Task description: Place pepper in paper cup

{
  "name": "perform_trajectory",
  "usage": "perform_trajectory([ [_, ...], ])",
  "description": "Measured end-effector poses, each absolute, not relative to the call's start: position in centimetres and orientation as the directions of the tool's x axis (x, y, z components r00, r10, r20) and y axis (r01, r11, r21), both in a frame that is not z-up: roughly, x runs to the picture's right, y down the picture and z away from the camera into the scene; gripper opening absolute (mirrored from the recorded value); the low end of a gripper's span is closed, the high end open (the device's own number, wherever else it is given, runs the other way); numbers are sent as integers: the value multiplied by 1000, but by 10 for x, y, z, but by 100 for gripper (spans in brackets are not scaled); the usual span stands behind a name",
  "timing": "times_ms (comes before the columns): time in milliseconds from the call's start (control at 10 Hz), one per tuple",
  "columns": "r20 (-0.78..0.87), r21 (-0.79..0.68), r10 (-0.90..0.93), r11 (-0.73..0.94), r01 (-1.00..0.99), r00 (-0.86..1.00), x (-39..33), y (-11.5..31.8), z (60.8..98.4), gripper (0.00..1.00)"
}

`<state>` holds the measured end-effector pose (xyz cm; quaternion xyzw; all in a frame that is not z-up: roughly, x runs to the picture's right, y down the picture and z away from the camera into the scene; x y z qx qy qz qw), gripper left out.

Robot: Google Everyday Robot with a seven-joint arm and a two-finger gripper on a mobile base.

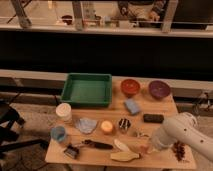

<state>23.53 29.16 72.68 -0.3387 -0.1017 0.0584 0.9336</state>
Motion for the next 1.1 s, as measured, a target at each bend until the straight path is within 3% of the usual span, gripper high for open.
perform_trajectory([
  [1100, 221, -597, 238, 800, -62, 946, 238, 232, 668, 2],
])
